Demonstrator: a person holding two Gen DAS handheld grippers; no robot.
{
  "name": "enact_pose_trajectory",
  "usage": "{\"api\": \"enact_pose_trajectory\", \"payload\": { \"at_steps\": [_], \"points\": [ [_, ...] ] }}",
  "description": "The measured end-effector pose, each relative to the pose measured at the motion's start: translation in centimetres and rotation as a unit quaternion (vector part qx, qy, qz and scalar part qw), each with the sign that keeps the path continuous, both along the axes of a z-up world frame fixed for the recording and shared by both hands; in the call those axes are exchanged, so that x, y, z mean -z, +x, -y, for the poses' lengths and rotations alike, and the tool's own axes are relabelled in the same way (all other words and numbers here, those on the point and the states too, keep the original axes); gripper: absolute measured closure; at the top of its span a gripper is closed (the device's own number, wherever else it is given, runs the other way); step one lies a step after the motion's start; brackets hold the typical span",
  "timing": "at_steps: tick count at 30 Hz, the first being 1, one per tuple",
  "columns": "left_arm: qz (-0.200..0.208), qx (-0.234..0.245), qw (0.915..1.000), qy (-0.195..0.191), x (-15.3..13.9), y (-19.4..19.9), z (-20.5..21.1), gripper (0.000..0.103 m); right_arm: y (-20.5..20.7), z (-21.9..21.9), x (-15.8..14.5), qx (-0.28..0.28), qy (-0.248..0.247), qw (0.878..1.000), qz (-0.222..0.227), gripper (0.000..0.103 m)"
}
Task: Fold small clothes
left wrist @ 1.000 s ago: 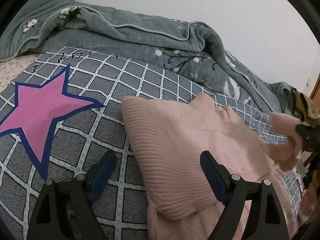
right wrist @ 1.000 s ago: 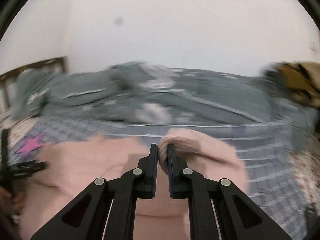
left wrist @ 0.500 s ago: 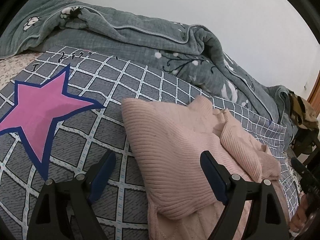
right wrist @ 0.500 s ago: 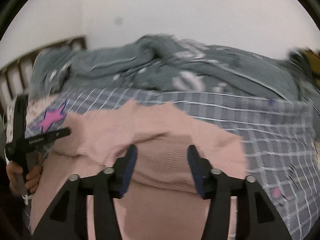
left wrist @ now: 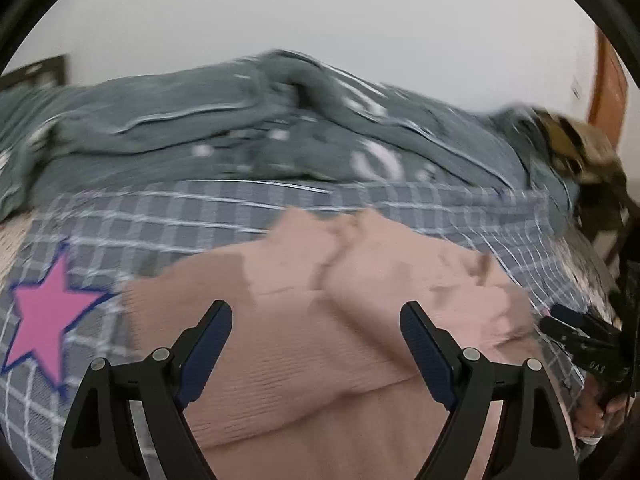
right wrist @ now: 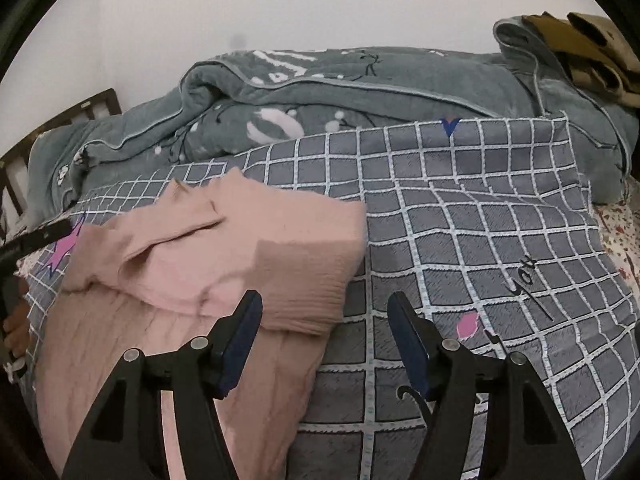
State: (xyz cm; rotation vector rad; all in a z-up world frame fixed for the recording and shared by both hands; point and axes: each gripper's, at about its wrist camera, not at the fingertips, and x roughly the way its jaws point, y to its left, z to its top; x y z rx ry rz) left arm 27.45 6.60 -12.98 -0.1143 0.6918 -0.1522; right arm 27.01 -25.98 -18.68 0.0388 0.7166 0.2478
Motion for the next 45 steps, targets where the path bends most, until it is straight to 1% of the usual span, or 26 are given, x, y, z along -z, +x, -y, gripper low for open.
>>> {"api": "enact_pose_trajectory", "payload": {
  "at_steps": [3, 5, 6, 9, 11, 12, 13, 14, 15, 18, 20, 21, 22, 24, 25, 26, 28, 30, 32, 34, 35, 36, 37, 39, 42, 45],
  "points": [
    [-0.003, 0.017, 0.9998, 0.001, 0.4, 1.9, 3.2, 0.018, -0.2, 0.1, 0.1, -0.006, -0.007, 1.000, -0.001, 0.039],
    [-0.013, 0.027, 0.9995, 0.005, 0.9, 3.0, 5.2, 0.018, -0.5, 0.1, 0.1, -0.009, -0.012, 1.000, 0.002, 0.039],
    [-0.023, 0.027, 0.9993, 0.014, 1.4, 3.9, 6.3, 0.018, -0.6, 0.2, 0.2, -0.010, -0.012, 1.000, 0.001, 0.039],
    [-0.040, 0.031, 0.9980, 0.038, 2.6, 4.9, 8.2, 0.028, -0.3, 0.3, 0.5, -0.014, -0.012, 1.000, -0.006, 0.039],
    [-0.052, 0.021, 0.9961, 0.068, 3.8, 5.6, 9.2, 0.037, 0.0, 0.4, 0.6, -0.013, -0.013, 1.000, -0.008, 0.039],
    [-0.059, 0.014, 0.9949, 0.081, 4.3, 6.0, 9.5, 0.050, 0.1, 0.5, 0.7, -0.012, -0.011, 1.000, -0.011, 0.039],
    [-0.066, 0.009, 0.9937, 0.090, 4.7, 6.2, 9.6, 0.068, 0.3, 0.6, 0.7, -0.011, -0.009, 1.000, -0.013, 0.039],
    [-0.062, -0.003, 0.9937, 0.093, 4.6, 6.3, 9.4, 0.080, 0.4, 0.7, 0.7, -0.010, -0.007, 1.000, -0.015, 0.039],
    [-0.054, -0.015, 0.9951, 0.082, 4.3, 6.2, 8.7, 0.096, 0.5, 0.7, 0.7, -0.009, -0.005, 1.000, -0.017, 0.039],
    [-0.019, -0.063, 0.9978, 0.007, 2.5, 5.2, 5.0, 0.097, 0.7, 0.8, 0.9, -0.005, -0.002, 1.000, -0.021, 0.039],
    [0.003, -0.088, 0.9957, -0.031, 1.6, 3.8, 2.2, 0.097, 0.9, 0.8, 1.1, -0.005, -0.001, 1.000, -0.023, 0.039],
    [0.008, -0.096, 0.9945, -0.041, 1.5, 3.4, 1.3, 0.097, 1.0, 0.7, 1.1, -0.004, -0.001, 1.000, -0.024, 0.039],
    [0.012, -0.107, 0.9921, -0.064, 1.5, 2.2, -0.6, 0.097, 1.1, 0.7, 1.1, -0.004, -0.001, 1.000, -0.024, 0.039],
    [0.005, -0.106, 0.9893, -0.099, 2.0, 0.9, -2.9, 0.096, 1.2, 0.5, 1.0, -0.006, -0.001, 1.000, -0.023, 0.039],
    [-0.009, -0.106, 0.9875, -0.116, 2.7, -0.1, -4.2, 0.096, 1.2, 0.4, 1.0, -0.007, 0.000, 1.000, -0.022, 0.039],
    [-0.019, -0.101, 0.9868, -0.125, 3.3, -0.6, -5.0, 0.095, 1.2, 0.3, 0.9, -0.008, -0.001, 1.000, -0.021, 0.039],
    [-0.035, -0.097, 0.9855, -0.134, 4.3, -1.6, -6.0, 0.092, 1.3, 0.1, 0.9, -0.009, -0.001, 1.000, -0.020, 0.039],
    [-0.047, -0.106, 0.9825, -0.146, 5.3, -2.3, -6.9, 0.088, 1.2, -0.1, 0.8, -0.010, -0.001, 1.000, -0.019, 0.039],
    [-0.057, -0.108, 0.9773, -0.173, 6.0, -2.7, -8.0, 0.080, 1.1, -0.2, 0.8, -0.013, -0.002, 1.000, -0.017, 0.039],
    [-0.053, -0.100, 0.9738, -0.197, 6.2, -2.7, -8.5, 0.065, 1.0, -0.4, 0.8, -0.013, -0.004, 1.000, -0.015, 0.039],
    [-0.052, -0.098, 0.9737, -0.199, 6.2, -2.5, -8.6, 0.059, 1.0, -0.5, 0.8, -0.014, -0.005, 1.000, -0.016, 0.039],
    [-0.049, -0.090, 0.9750, -0.197, 5.9, -2.3, -8.4, 0.049, 1.0, -0.5, 0.8, -0.015, -0.005, 1.000, -0.017, 0.039],
    [-0.047, -0.087, 0.9759, -0.194, 5.7, -2.1, -8.3, 0.046, 0.9, -0.5, 0.9, -0.015, -0.005, 1.000, -0.017, 0.039],
    [-0.047, -0.100, 0.9776, -0.179, 5.5, -1.4, -8.1, 0.045, 1.0, -0.5, 1.0, -0.016, -0.006, 1.000, -0.019, 0.039],
    [-0.061, -0.111, 0.9760, -0.177, 5.8, -0.3, -8.0, 0.045, 0.9, -0.4, 1.1, -0.017, -0.007, 1.000, -0.021, 0.039],
    [-0.061, -0.131, 0.9740, -0.175, 5.9, 0.7, -7.8, 0.048, 0.9, -0.3, 1.1, -0.017, -0.006, 1.000, -0.020, 0.039]
  ]
}}
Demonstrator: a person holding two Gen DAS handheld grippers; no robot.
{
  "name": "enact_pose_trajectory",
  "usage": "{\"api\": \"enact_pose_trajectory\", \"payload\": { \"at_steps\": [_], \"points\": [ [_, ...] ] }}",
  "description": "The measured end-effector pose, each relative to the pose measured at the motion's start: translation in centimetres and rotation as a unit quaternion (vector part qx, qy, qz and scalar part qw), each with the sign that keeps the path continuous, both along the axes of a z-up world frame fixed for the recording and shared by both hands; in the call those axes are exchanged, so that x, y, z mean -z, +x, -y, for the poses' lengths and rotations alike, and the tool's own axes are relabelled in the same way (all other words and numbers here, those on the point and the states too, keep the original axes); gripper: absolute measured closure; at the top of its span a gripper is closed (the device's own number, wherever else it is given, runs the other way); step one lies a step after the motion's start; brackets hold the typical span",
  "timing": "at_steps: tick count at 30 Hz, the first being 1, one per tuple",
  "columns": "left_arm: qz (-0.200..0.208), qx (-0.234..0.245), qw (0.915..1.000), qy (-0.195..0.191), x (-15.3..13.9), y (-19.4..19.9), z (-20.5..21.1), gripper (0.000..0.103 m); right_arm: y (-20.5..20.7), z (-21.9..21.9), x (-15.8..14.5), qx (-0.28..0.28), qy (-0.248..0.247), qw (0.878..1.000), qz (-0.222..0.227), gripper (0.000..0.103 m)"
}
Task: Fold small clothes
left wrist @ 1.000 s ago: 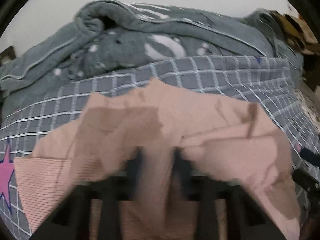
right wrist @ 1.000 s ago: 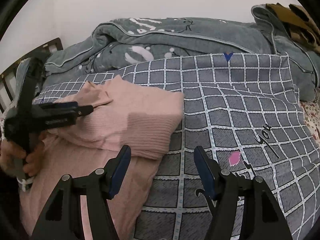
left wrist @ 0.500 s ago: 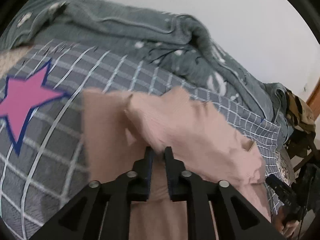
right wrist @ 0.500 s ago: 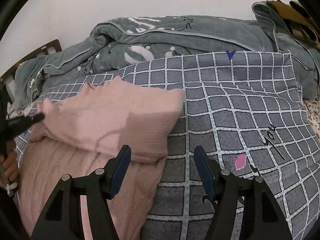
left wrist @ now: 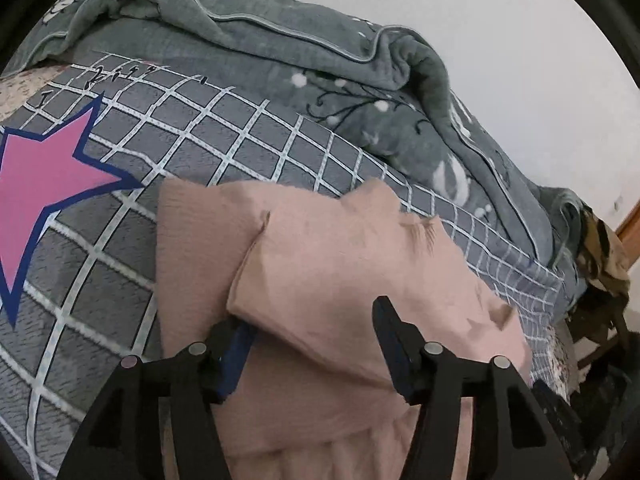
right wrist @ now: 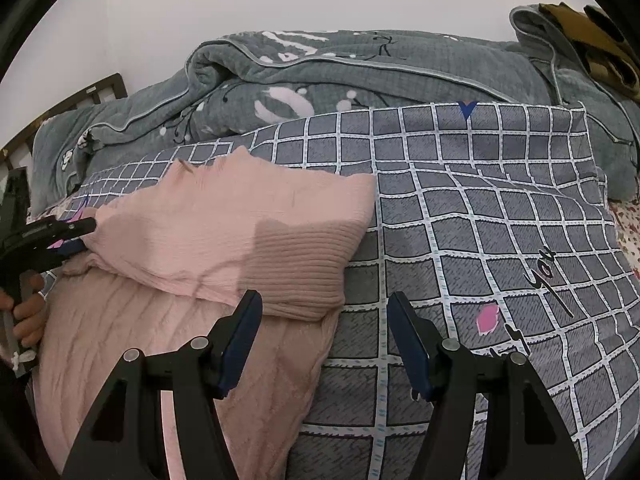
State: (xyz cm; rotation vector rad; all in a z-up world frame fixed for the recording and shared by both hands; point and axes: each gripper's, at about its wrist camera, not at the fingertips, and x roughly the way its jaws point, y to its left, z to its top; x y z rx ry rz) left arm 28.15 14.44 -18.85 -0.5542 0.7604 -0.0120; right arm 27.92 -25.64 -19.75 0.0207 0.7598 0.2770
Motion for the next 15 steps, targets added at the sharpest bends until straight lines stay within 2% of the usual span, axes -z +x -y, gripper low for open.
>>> {"api": "enact_pose_trajectory", "payload": {
  "at_steps": [2, 3, 4, 6, 8, 10, 15],
  "points": [
    [-0.001, -0.018, 0.9998, 0.001, -0.2, 0.5, -0.1, 0.067, -0.1, -0.1, 0.0, -0.001, -0.001, 1.000, 0.000, 0.039],
    [-0.004, -0.024, 0.9997, 0.003, -0.4, 0.9, -0.1, 0.092, -0.1, -0.2, 0.1, -0.003, -0.002, 1.000, -0.001, 0.039],
    [-0.007, -0.018, 0.9998, 0.003, -0.8, 1.5, 0.0, 0.097, 0.0, -0.3, 0.1, -0.005, -0.002, 1.000, -0.001, 0.039],
    [0.015, -0.001, 0.9999, 0.002, -2.0, 1.7, 0.3, 0.097, 0.0, -0.6, 0.1, -0.013, -0.006, 1.000, 0.000, 0.039],
    [0.055, -0.003, 0.9984, 0.011, -4.2, 0.9, 0.4, 0.097, 0.0, -1.3, 0.1, -0.028, -0.013, 1.000, -0.001, 0.039],
    [0.092, -0.009, 0.9957, -0.006, -6.2, -0.2, 0.0, 0.097, 0.1, -2.3, 0.4, -0.037, -0.030, 0.999, 0.000, 0.039],
    [0.135, -0.001, 0.9907, -0.018, -8.7, -1.7, -0.4, 0.097, 1.4, -4.0, 1.7, -0.032, -0.069, 0.997, -0.022, 0.039]
  ]
}}
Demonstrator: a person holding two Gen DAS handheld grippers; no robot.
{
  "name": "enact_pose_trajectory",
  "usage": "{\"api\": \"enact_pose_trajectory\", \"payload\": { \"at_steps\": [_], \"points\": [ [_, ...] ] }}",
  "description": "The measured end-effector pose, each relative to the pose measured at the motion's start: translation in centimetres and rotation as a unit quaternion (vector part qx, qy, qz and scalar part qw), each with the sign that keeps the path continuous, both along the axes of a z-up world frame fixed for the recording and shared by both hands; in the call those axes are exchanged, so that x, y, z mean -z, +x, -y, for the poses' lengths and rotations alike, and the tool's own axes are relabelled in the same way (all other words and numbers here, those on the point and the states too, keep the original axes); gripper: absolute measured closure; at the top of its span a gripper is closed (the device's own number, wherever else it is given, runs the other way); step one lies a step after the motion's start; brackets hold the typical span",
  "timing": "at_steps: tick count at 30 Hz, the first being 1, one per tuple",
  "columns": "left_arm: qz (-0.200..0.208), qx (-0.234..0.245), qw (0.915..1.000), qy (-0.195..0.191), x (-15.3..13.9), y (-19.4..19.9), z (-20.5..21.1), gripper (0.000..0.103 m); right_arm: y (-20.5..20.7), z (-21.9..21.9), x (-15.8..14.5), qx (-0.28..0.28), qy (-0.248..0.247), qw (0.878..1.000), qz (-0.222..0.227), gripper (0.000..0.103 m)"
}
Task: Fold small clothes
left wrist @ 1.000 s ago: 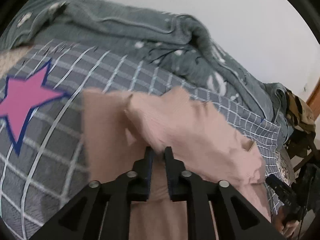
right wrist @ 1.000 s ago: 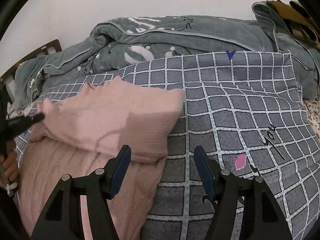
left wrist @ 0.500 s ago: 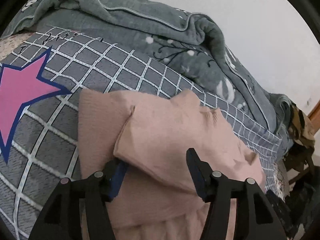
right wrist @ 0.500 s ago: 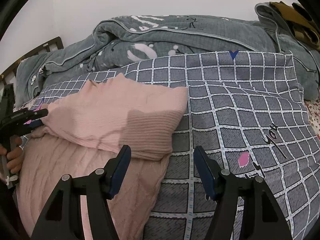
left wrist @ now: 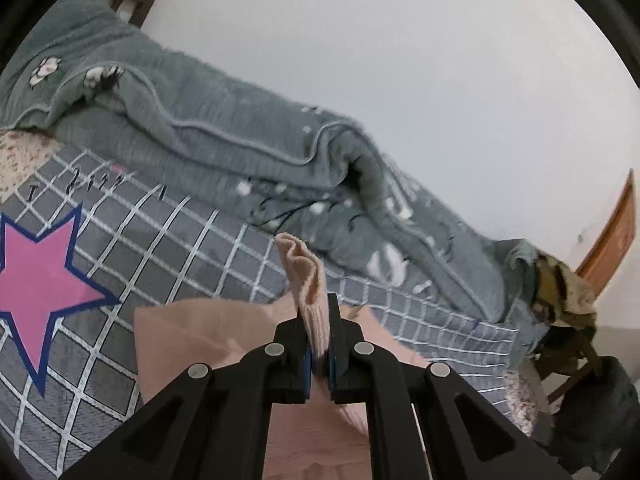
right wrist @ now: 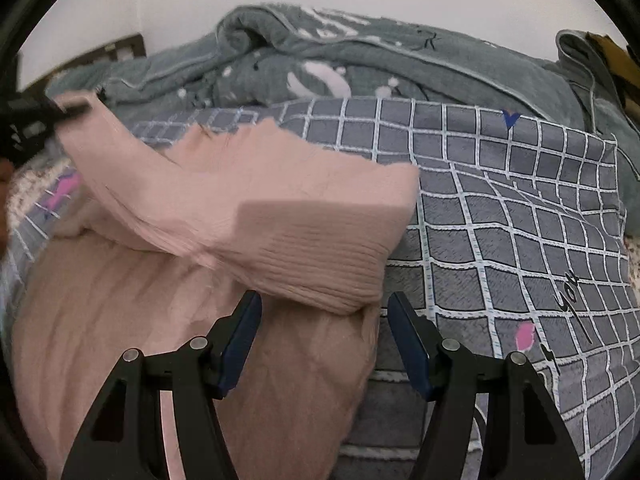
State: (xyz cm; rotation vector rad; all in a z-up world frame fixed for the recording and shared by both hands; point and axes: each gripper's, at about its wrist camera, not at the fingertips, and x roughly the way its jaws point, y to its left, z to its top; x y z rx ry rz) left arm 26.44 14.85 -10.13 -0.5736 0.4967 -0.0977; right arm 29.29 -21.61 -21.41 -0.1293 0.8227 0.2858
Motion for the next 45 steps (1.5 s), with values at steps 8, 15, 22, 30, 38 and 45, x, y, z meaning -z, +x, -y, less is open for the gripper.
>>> {"api": "enact_pose_trajectory", "payload": {
  "at_steps": [8, 15, 22, 30, 38, 45],
  "points": [
    [0.041, 0.031, 0.9987, -0.005, -0.5, -1.9, -0.4, 0.097, 0.0, 3.1, -2.1, 0.076, 0.066, 0.993, 0.056, 0.069],
    [-0.010, -0.010, 0.9996, 0.025, 3.6, -3.1, -2.3, 0.097, -0.4, 2.5, -1.7, 0.028, 0.048, 0.998, 0.020, 0.055],
    [-0.083, -0.004, 0.9965, 0.009, 8.3, -3.2, -3.8, 0.091, -2.0, 2.9, -3.2, 0.009, 0.066, 0.996, 0.052, 0.043],
    [-0.098, -0.005, 0.9950, -0.019, 9.3, -2.6, -5.2, 0.085, -0.4, 3.8, -2.3, 0.032, 0.110, 0.993, 0.025, 0.043],
    [-0.095, -0.019, 0.9951, -0.016, 8.9, -2.4, -6.0, 0.080, 1.7, 1.5, -0.9, 0.021, 0.076, 0.997, -0.003, 0.045],
    [-0.070, 0.001, 0.9975, 0.008, 7.6, -1.6, -4.8, 0.092, 1.7, 1.5, -1.0, 0.019, 0.074, 0.997, 0.012, 0.091]
  ]
}}
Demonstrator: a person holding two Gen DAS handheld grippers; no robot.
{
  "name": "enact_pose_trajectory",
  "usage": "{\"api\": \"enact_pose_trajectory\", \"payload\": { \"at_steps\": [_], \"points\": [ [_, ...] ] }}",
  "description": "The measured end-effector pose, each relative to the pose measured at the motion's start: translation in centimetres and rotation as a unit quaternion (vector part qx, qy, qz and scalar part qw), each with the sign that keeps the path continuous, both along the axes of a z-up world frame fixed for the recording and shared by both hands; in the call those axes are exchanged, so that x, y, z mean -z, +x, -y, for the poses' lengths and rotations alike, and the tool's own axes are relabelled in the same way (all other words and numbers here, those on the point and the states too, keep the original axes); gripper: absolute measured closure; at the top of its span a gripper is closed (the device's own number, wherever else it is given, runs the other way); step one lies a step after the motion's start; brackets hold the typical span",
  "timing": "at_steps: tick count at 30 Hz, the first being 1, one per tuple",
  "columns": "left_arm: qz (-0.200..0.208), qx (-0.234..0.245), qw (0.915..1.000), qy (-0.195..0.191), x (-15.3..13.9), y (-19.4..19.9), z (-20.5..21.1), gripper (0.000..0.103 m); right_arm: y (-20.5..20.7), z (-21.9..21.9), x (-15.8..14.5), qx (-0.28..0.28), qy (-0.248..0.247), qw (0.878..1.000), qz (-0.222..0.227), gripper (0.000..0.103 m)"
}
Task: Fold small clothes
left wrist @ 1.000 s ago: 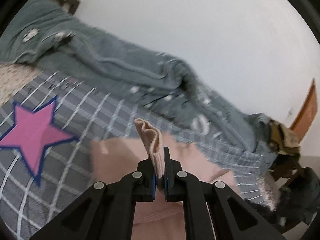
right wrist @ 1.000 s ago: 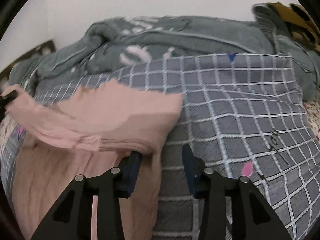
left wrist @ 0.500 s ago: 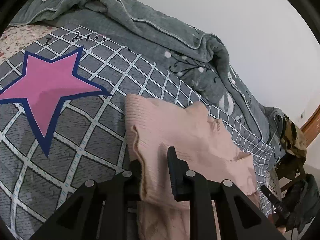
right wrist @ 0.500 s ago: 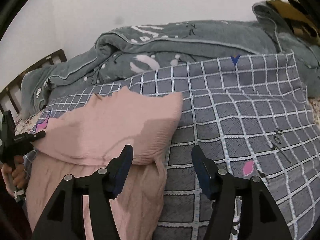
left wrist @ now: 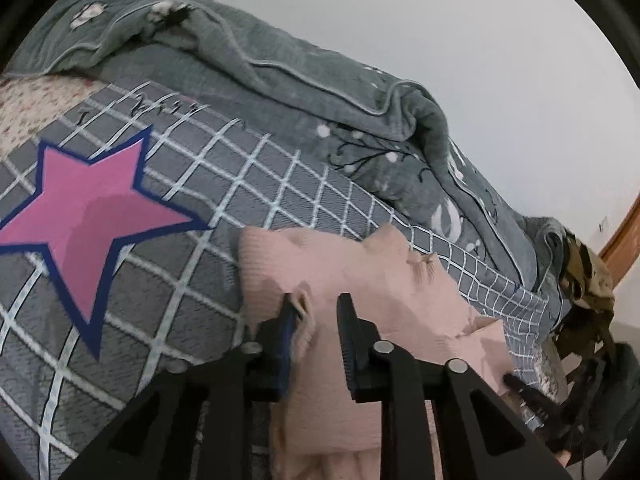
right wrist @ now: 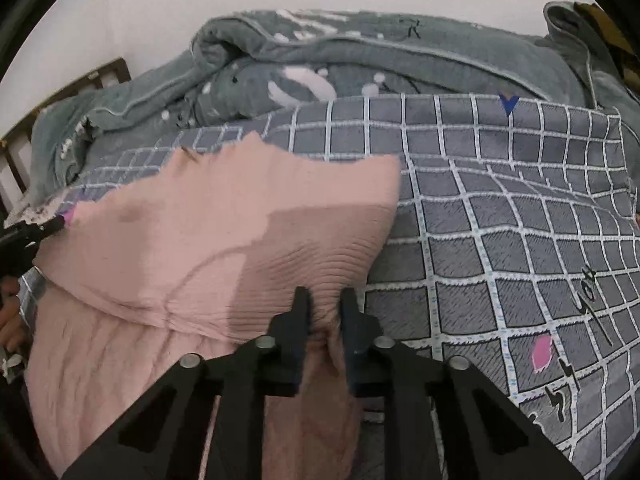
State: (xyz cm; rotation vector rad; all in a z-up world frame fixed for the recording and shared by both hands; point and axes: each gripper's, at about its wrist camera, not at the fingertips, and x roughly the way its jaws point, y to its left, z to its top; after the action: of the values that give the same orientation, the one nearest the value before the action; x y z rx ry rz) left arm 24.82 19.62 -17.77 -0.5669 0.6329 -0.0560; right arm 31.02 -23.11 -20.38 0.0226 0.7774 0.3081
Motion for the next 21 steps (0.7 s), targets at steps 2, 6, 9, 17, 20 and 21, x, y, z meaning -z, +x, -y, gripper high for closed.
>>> {"api": "enact_pose_trajectory", "payload": {
  "at_steps": [2, 6, 9, 17, 20, 21],
  "points": [
    [0.007, 0.010, 0.9999, 0.009, -0.4, 0.5, 0.6, 0.097, 0.3, 1.0, -0.4, 0.018, 0.008, 1.000, 0.006, 0.092],
    [0.015, 0.018, 0.9993, 0.030, -1.2, 1.5, 1.7, 0.097, 1.5, 2.1, 0.5, 0.031, 0.031, 0.999, -0.030, 0.092],
    [-0.001, 0.030, 0.9992, 0.026, -1.0, 1.5, 1.8, 0.097, 1.2, 1.4, 0.4, 0.027, 0.006, 0.999, -0.029, 0.087],
    [-0.032, 0.058, 0.9975, 0.023, 1.3, -0.3, 1.4, 0.086, 0.9, 2.4, 0.0, 0.030, 0.034, 0.999, -0.022, 0.067],
    [-0.018, 0.046, 0.9985, 0.024, 1.1, -0.4, 1.5, 0.087, 0.9, 1.8, 0.1, 0.026, 0.022, 0.999, -0.022, 0.065],
    [-0.010, 0.040, 0.9986, 0.033, 0.8, -0.1, 1.7, 0.097, 0.8, 1.6, 0.2, 0.025, 0.017, 0.999, -0.022, 0.065]
  ]
}}
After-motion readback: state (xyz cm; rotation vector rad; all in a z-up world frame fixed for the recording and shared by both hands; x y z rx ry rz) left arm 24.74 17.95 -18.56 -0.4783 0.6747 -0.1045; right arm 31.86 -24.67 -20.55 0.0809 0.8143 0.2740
